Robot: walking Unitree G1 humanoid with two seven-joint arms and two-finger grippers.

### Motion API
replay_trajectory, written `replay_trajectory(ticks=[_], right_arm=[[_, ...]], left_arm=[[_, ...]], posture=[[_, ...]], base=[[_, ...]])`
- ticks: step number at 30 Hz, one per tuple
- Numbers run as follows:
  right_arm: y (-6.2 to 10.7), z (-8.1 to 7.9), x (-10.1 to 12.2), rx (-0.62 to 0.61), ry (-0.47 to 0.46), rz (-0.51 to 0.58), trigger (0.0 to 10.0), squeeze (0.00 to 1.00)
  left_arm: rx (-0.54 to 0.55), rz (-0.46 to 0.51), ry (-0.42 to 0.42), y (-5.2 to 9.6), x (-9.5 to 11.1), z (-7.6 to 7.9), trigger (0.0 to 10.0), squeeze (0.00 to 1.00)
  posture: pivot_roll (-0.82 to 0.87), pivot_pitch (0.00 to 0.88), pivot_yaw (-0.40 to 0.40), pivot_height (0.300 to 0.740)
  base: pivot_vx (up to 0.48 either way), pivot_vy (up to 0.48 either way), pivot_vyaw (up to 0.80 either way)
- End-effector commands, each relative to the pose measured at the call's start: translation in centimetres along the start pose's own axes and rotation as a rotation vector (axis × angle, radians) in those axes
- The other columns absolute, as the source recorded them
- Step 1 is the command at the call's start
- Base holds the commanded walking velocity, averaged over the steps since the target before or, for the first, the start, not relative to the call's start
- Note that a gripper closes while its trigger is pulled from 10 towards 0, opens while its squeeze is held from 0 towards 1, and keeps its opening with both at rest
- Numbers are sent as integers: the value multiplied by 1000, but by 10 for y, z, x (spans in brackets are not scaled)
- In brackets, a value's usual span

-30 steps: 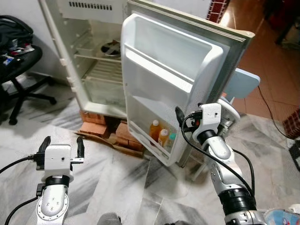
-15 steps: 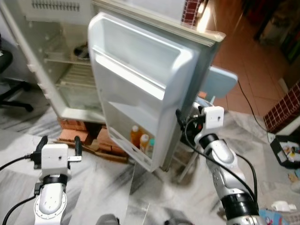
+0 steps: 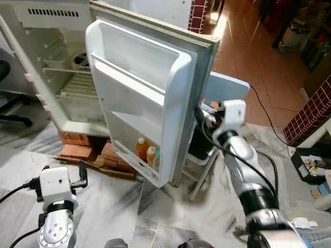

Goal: Restocking fridge

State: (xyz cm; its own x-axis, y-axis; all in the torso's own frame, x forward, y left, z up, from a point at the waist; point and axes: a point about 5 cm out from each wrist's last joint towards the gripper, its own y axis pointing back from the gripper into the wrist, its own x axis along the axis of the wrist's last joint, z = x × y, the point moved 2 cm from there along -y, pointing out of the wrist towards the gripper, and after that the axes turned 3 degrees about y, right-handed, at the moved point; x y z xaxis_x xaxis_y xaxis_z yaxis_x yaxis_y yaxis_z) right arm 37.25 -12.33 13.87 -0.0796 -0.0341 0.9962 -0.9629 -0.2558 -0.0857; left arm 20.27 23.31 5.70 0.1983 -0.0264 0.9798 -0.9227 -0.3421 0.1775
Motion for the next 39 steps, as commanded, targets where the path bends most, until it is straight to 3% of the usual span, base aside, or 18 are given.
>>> replay_trajectory(ticks=[1,3,9,14,15,16,18,19,24,27,28,30,33,37,39], right_arm=[[-8,1,7,-16,-5,21,10000,0],[-21,-4,19,-21,-17,35,10000,0],[-34,-10,28,-28,-23,35,10000,0],[-41,-45,38,192,-305,60,10000,0],[-38,-54,41,265,-369,68,10000,0],[-29,-73,49,436,-457,107,10000,0],[-23,-79,53,503,-478,121,10000,0],[-12,-89,61,606,-503,158,10000,0],[19,-102,78,876,-556,174,10000,0],[31,-100,71,962,-533,128,10000,0],[37,-91,52,950,-471,57,10000,0],[44,-84,40,958,-446,4,10000,0],[73,-73,10,1039,-346,-139,10000,0],[87,-67,-8,1029,-269,-221,10000,0],[91,-62,-25,946,-183,-270,10000,0]], left_arm=[[4,-23,20,1,-3,0,10000,0],[-4,-20,17,2,-2,2,10000,0],[-3,-28,19,2,-1,2,10000,0],[-7,-36,22,3,-2,2,10000,0],[-8,-36,22,3,-2,2,10000,0],[-14,-37,21,3,-2,2,10000,0],[-18,-36,21,3,-2,2,10000,0],[-21,-37,20,3,-2,2,10000,0],[-12,-51,32,3,-3,1,10000,0],[-13,-52,31,3,-3,1,10000,0],[-13,-50,31,3,-3,0,10000,0],[-11,-47,31,3,-2,0,10000,0],[-2,-29,21,5,0,-1,10000,0],[-17,-2,-6,7,3,1,10000,0],[-44,29,-46,8,7,5,10000,0]], posture=[[101,57,-43,740],[111,57,-47,740],[121,57,-54,740],[124,55,-54,740],[122,56,-52,740],[120,56,-50,740],[120,56,-50,740],[120,58,-45,740],[114,60,-38,740],[114,60,-38,740],[116,60,-40,740],[116,60,-40,740],[119,65,-45,740],[114,65,-47,740],[110,65,-47,740]], base=[[0,0,0],[0,0,0],[0,0,0],[0,0,0],[0,0,0],[0,0,0],[0,0,0],[0,0,0],[0,0,0],[0,0,0],[0,0,0],[0,0,0],[0,0,0],[0,0,0],[0,0,0]])
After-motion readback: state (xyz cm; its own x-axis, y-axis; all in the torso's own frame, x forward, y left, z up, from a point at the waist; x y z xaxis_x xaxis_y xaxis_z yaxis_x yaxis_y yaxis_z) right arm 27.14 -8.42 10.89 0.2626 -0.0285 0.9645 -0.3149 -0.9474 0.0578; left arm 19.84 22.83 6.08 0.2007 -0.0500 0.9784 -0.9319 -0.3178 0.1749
